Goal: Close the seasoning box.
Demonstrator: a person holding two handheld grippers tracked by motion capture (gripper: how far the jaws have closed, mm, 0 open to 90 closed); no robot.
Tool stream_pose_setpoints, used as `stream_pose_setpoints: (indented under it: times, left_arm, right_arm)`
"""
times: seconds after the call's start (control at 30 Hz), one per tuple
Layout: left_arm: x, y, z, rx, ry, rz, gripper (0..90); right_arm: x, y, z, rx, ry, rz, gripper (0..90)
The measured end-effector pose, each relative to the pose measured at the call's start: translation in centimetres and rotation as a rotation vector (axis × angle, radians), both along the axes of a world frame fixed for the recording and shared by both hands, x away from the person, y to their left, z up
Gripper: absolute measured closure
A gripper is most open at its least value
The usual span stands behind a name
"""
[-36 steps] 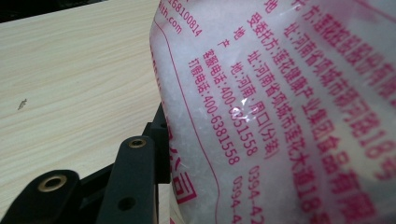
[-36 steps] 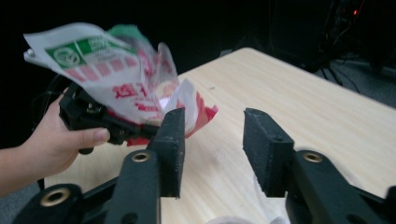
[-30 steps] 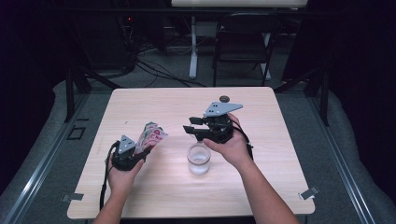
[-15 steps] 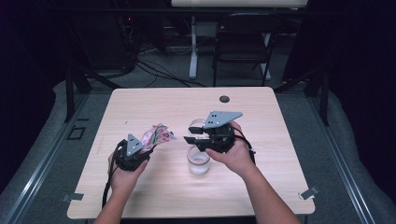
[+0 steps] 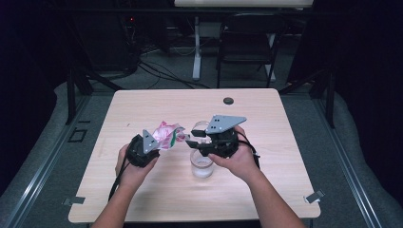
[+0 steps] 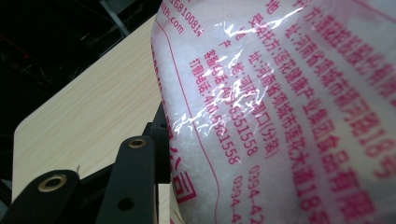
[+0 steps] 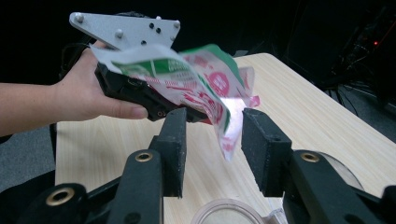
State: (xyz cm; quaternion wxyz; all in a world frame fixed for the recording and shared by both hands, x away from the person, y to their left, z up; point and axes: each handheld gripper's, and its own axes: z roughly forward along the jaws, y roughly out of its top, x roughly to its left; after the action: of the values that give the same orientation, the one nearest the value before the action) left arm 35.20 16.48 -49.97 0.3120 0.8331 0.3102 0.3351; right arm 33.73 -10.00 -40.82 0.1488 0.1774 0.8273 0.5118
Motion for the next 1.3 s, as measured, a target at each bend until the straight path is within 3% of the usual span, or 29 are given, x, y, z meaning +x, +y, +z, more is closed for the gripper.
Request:
stream_pose_setpoints:
  times: [0.17, 0.33, 0.43, 0.77, 1.3]
  left_arm:
    - [0.6, -0.6, -0.5, -0.005, 0.0, -0.02, 60.6]
    - [0.3, -0.9, -1.3, 0.048, 0.003, -0.02, 60.7]
    - [0.1, -0.7, -1.5, 0.049, 0.007, -0.014, 60.7]
    - [-0.8, -0.3, -1.3, 0.095, 0.009, -0.003, 61.1]
    - [-1.1, -0.9, -1.4, 0.116, 0.007, -0.027, 61.2]
  right_arm:
    - [0.2, -0.1, -0.3, -0.015, -0.014, -0.017, 58.6]
    - [0.4, -0.1, -0.7, -0.049, -0.036, -0.027, 58.3]
    - [0.3, 0.0, -0.8, -0.065, -0.056, -0.019, 56.8]
    - [-0.2, 0.8, -1.2, -0.127, -0.119, 0.011, 53.8]
    - [-0.6, 1.5, -1.7, -0.187, -0.176, 0.026, 51.2]
